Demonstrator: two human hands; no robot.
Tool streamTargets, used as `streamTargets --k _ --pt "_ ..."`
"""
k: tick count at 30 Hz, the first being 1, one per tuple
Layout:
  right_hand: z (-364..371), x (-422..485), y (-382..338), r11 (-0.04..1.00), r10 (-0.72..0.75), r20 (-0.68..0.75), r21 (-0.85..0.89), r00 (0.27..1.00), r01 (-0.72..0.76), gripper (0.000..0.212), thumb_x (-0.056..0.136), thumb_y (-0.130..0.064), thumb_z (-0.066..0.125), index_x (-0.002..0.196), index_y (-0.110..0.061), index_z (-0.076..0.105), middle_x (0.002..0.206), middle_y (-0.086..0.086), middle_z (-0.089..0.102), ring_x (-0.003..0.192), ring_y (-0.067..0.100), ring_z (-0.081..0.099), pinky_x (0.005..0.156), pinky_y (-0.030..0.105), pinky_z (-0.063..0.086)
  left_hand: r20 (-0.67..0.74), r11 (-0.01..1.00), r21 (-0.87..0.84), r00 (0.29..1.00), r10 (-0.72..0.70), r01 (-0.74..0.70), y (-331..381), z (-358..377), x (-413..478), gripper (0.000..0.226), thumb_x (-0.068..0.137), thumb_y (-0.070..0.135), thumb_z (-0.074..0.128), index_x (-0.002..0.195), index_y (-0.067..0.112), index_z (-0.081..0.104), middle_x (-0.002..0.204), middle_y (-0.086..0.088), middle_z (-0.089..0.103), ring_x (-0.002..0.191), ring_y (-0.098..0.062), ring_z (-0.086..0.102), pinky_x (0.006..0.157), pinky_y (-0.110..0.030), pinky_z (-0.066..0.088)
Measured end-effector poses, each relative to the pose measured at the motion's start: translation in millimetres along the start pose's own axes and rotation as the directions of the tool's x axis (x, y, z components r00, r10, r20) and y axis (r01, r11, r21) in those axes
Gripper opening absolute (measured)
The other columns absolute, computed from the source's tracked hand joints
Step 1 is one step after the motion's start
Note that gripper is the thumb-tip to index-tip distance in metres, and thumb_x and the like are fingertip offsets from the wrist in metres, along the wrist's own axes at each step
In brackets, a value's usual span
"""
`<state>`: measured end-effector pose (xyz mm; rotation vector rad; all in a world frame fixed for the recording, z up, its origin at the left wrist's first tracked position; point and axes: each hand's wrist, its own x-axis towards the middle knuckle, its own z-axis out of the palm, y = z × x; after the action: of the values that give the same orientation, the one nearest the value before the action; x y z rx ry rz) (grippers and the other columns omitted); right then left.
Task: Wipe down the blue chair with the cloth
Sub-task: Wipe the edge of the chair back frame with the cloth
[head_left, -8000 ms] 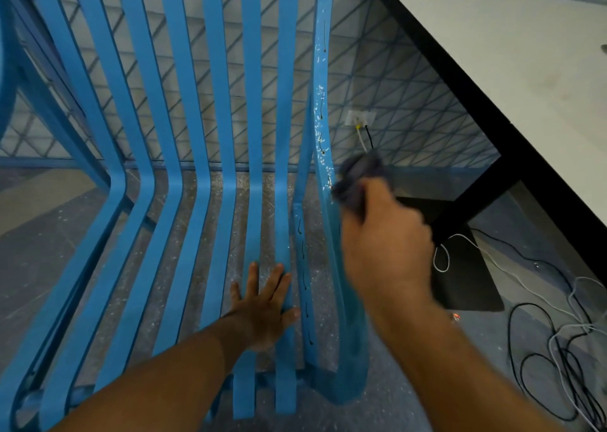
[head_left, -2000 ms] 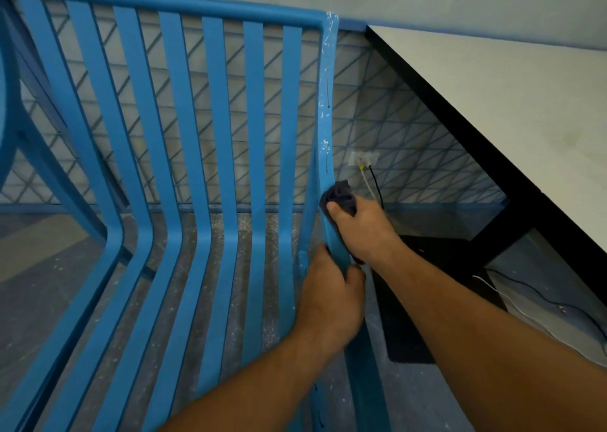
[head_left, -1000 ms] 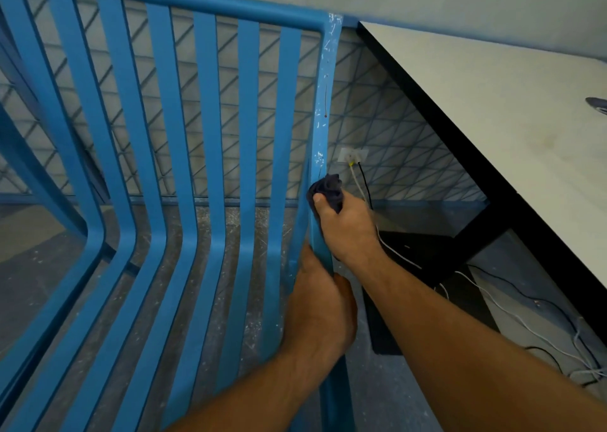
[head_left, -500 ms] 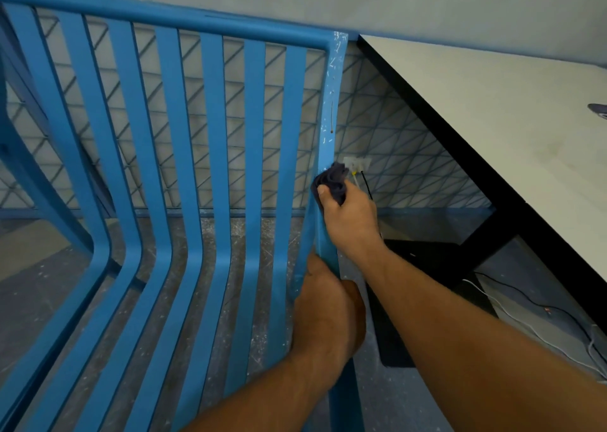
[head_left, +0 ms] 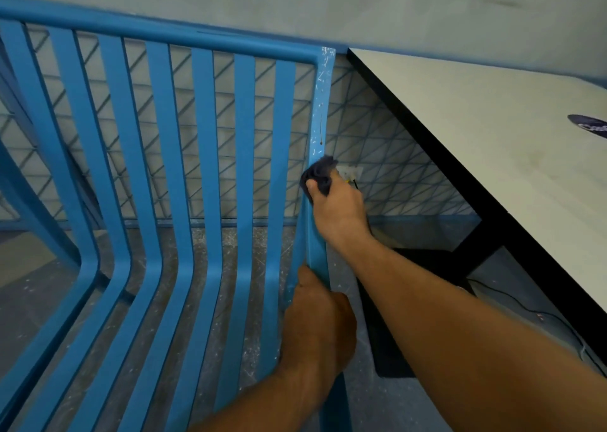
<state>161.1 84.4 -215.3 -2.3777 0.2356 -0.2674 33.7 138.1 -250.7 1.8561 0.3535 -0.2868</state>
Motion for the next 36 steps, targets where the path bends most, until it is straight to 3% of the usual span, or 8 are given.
streamTargets --k 6,11,15,20,24,28,31,36 --pt "-8.3 65.1 -38.4 0.997 -0.005 -0.127 0.078 0.992 0.015 0.036 0.1 -0.042 0.044 0.128 -0.022 0.053 0.097 0.007 0.06 0.087 0.022 0.054 0.072 0.03 0.04 -0.043 0.99 0.14 0.999 0.033 -0.027 -2.5 5.0 7.7 0.045 0.096 0.024 0.051 0.135 0.027 0.029 0.109 0.003 0.058 0.089 -0.012 0.063 0.078 -0.033 0.058" --pt "0.5 30.8 -14.1 0.991 -0.028 -0.068 0.128 0.997 0.036 0.031 0.1 -0.037 0.046 0.122 -0.019 0.059 0.091 0.001 0.06 0.083 0.015 0.051 0.069 0.025 0.037 -0.042 0.991 0.08 0.993 0.111 -0.107 -8.2 4.4 7.9 0.022 0.096 0.018 0.048 0.106 0.032 0.034 0.096 0.007 0.058 0.084 -0.009 0.06 0.077 -0.033 0.055" --pt "-0.3 -18.5 10.0 0.994 0.005 0.029 0.113 1.0 -0.009 0.027 0.1 -0.035 0.048 0.113 -0.016 0.062 0.085 -0.003 0.057 0.075 0.012 0.054 0.051 0.016 0.032 -0.149 0.955 0.173 0.952 0.266 -0.24 -7.8 3.3 4.7 0.019 0.093 0.017 0.046 0.112 0.015 0.041 0.085 0.007 0.046 0.067 -0.005 0.041 0.056 -0.015 0.033" --pt "-5.0 -48.0 17.7 0.993 0.038 0.096 0.107 0.995 -0.048 0.03 0.099 -0.034 0.049 0.116 -0.013 0.063 0.1 0.004 0.066 0.086 0.011 0.055 0.063 0.018 0.037 -0.094 0.984 0.114 0.985 0.145 -0.134 -8.5 4.9 3.4 0.013 0.099 0.02 0.04 0.104 0.012 0.049 0.084 0.005 0.053 0.071 -0.008 0.047 0.053 -0.015 0.032" --pt "-6.5 -42.2 9.3 0.997 0.062 0.1 0.042 0.993 -0.066 0.033 0.101 -0.037 0.046 0.124 -0.016 0.057 0.109 0.006 0.066 0.085 0.01 0.048 0.072 0.021 0.036 -0.025 0.997 -0.053 0.998 -0.05 0.048 -0.2 1.3 -5.5 0.049 0.102 0.05 0.02 0.092 0.026 0.061 0.079 0.0 0.063 0.075 -0.012 0.055 0.068 -0.027 0.039" --pt "-8.3 -36.1 6.3 0.995 0.071 0.014 0.074 0.997 -0.072 0.033 0.1 -0.04 0.046 0.123 -0.019 0.057 0.103 0.005 0.066 0.086 0.015 0.053 0.073 0.024 0.038 -0.116 0.935 -0.344 0.984 -0.139 0.092 0.0 -2.8 -28.2 0.024 0.104 0.028 0.033 0.123 0.025 0.048 0.101 0.001 0.053 0.081 -0.012 0.05 0.083 -0.028 0.041" --pt "-14.9 -40.1 6.4 0.994 0.054 -0.031 0.093 0.998 -0.051 0.033 0.099 -0.04 0.046 0.122 -0.019 0.057 0.097 0.001 0.064 0.085 0.012 0.052 0.073 0.022 0.038 -0.085 0.998 0.058 0.996 0.004 0.001 -12.1 -5.0 -43.9 0.037 0.106 0.029 0.028 0.138 0.02 0.043 0.128 -0.009 0.056 0.115 -0.021 0.053 0.101 -0.032 0.038" --pt "-23.8 -56.9 6.7 0.973 0.035 -0.057 0.232 0.998 -0.021 0.024 0.099 -0.036 0.048 0.114 -0.021 0.06 0.078 -0.01 0.059 0.07 0.001 0.053 0.052 0.007 0.032 -0.063 0.997 0.077 0.997 0.032 -0.027 -34.0 -16.4 -67.3 0.039 0.095 0.021 0.044 0.131 0.024 0.031 0.097 0.004 0.046 0.089 -0.016 0.052 0.081 -0.027 0.045"
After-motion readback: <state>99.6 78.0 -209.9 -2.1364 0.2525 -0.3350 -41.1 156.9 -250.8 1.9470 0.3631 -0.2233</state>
